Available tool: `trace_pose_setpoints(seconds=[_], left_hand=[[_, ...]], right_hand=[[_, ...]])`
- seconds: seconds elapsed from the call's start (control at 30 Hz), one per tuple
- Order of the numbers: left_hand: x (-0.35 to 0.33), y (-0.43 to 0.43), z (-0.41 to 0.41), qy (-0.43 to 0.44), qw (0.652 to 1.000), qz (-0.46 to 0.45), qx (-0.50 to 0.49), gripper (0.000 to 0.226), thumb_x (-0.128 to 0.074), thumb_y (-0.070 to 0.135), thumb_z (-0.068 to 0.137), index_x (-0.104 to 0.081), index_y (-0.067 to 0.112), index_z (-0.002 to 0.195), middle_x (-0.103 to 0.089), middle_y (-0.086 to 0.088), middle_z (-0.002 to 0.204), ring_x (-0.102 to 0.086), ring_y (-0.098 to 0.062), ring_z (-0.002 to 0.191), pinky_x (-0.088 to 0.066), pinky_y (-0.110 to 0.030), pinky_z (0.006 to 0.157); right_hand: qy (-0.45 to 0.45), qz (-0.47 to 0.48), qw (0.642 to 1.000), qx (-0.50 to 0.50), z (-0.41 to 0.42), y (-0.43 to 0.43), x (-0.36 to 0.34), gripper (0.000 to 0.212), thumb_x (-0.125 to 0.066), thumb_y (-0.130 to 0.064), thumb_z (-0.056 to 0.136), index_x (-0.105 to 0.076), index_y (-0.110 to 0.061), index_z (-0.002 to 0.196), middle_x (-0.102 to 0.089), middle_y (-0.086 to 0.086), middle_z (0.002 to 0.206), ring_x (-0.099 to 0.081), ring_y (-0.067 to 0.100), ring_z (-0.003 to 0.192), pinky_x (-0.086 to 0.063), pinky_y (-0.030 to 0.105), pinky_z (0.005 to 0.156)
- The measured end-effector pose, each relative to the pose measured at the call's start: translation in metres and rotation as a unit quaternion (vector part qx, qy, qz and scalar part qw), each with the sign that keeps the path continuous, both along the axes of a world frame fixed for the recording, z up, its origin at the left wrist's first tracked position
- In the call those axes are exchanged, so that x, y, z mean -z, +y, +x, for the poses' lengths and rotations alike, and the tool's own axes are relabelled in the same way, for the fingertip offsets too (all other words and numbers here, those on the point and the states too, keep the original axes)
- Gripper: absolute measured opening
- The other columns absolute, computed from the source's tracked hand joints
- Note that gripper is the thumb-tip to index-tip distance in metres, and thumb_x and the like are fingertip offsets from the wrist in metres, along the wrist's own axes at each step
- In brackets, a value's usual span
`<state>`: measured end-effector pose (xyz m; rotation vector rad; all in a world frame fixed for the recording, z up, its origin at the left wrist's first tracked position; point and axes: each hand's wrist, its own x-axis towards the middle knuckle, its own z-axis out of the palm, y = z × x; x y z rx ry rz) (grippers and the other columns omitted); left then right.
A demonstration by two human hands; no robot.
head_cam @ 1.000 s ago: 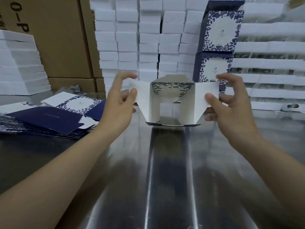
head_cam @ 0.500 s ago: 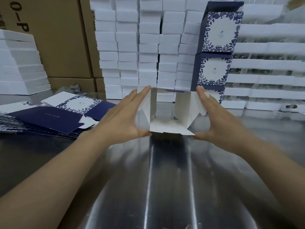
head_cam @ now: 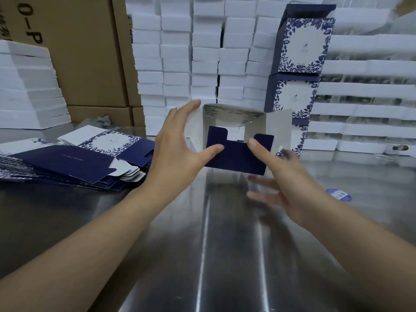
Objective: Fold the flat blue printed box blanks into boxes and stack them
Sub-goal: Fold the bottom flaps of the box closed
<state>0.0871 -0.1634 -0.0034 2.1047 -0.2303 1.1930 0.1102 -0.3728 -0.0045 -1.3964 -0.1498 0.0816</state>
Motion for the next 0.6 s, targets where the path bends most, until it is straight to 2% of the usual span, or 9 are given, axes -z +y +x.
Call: trace_pose_setpoints(seconds=[0.07,0.17,0.23,0.37,0.47,0.53,0.6], left_hand=[[0.0,-0.002,-0.001,-0.003,1.0,0.005,0.0,0.085,-0.092,0.036,0.081,-0.049,0.024,0.154,-0.053,0.015,0.142,-0.043,0.013,0.127,-0.027,0.002,0.103],[-0.002,-0.001,-0.002,-0.01,1.0,0.007,-0.007,0.084,-0.092,0.035,0.081,-0.05,0.023,0.152,-0.054,0.013,0.141,-0.044,0.008,0.128,-0.027,0.002,0.102],[-0.004,0.0,-0.003,-0.022,1.0,0.003,-0.01,0.081,-0.092,0.032,0.081,-0.052,0.021,0.151,-0.055,0.011,0.14,-0.046,0.007,0.128,-0.028,0.001,0.103],[-0.004,-0.002,-0.003,-0.025,0.999,-0.019,-0.006,0.079,-0.092,0.029,0.081,-0.053,0.021,0.15,-0.055,0.011,0.138,-0.049,0.003,0.13,-0.029,-0.001,0.105],[-0.004,-0.002,-0.004,-0.021,0.999,-0.044,0.007,0.079,-0.092,0.03,0.082,-0.053,0.024,0.15,-0.054,0.015,0.138,-0.047,0.011,0.129,-0.035,-0.007,0.107],[-0.006,-0.002,-0.005,-0.019,0.999,-0.047,0.013,0.077,-0.091,0.029,0.083,-0.053,0.026,0.15,-0.052,0.019,0.137,-0.044,0.017,0.128,-0.041,-0.017,0.11],[-0.006,-0.003,-0.006,-0.016,0.999,-0.042,0.017,0.076,-0.09,0.028,0.084,-0.053,0.025,0.15,-0.052,0.02,0.138,-0.044,0.019,0.128,-0.04,-0.016,0.11]], right_hand=[[0.078,0.008,0.996,-0.051,-0.002,0.008,0.005,0.101,-0.091,-0.067,0.06,-0.052,-0.028,0.145,-0.062,0.0,0.131,-0.081,0.024,0.091,-0.063,0.034,0.059],[0.124,0.034,0.987,-0.095,-0.003,0.01,0.011,0.068,-0.089,-0.068,0.064,-0.073,-0.029,0.117,-0.07,0.01,0.121,-0.081,0.029,0.089,-0.054,0.026,0.045],[0.137,0.063,0.984,-0.1,-0.003,0.009,0.011,0.067,-0.088,-0.065,0.066,-0.073,-0.023,0.116,-0.073,0.015,0.114,-0.081,0.029,0.09,-0.056,0.026,0.043],[0.145,0.092,0.977,-0.127,-0.003,0.01,0.009,0.072,-0.092,-0.057,0.064,-0.073,-0.017,0.121,-0.075,0.02,0.117,-0.08,0.03,0.095,-0.063,0.03,0.052],[0.146,0.092,0.972,-0.158,-0.006,0.016,0.011,0.071,-0.093,-0.053,0.068,-0.071,-0.013,0.122,-0.081,0.014,0.099,-0.08,0.029,0.096,-0.063,0.029,0.054],[0.136,0.093,0.976,-0.145,-0.006,0.017,0.013,0.066,-0.092,-0.054,0.068,-0.073,-0.01,0.114,-0.08,0.007,0.086,-0.081,0.024,0.088,-0.063,0.027,0.054],[0.117,0.106,0.979,-0.129,-0.005,0.016,0.014,0.047,-0.092,-0.054,0.069,-0.079,-0.014,0.091,-0.073,0.004,0.078,-0.078,0.016,0.073,-0.059,0.024,0.052]])
